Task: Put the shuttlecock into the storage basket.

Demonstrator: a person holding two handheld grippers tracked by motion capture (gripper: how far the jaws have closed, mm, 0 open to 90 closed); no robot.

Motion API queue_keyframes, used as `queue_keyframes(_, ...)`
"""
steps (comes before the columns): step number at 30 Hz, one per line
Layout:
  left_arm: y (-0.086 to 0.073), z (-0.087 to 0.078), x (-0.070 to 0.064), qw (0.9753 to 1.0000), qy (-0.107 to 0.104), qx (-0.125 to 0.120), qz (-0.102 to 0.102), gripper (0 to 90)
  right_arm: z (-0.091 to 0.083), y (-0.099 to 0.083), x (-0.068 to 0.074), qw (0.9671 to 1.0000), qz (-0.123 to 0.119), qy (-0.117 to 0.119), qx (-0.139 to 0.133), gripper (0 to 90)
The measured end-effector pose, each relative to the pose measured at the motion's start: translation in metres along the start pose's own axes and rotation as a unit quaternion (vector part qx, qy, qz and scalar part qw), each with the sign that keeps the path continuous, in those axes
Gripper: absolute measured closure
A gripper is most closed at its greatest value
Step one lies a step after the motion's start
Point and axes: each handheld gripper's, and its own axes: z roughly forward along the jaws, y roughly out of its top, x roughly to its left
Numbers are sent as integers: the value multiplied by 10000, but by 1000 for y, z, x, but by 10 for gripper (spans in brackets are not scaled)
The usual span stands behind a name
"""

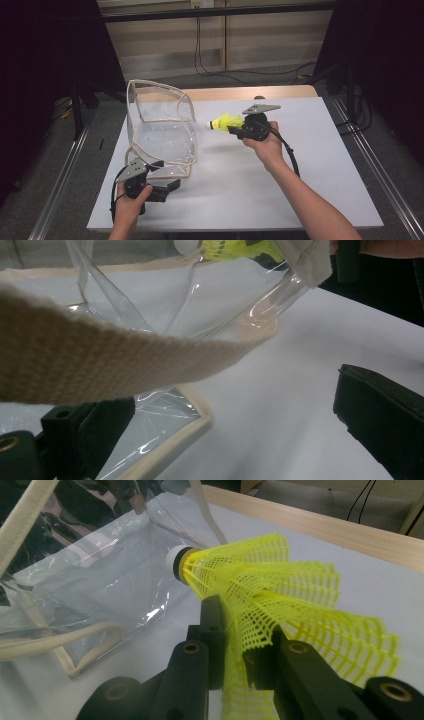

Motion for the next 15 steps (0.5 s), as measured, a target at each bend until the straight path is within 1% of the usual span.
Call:
queue_keyframes(6,0,-1,0,10000,3,-3,11,33,-3,8,3,10000,-20,27,-37,810)
queue_keyframes(7,0,-1,0,10000,-1,-14,-12,33,-5,11,5,10000,-22,62,-60,810)
queue_keyframes(15,1,-1,-1,10000,-11,-11,3,33,-14,26,14,9998,-136,97,-138,810)
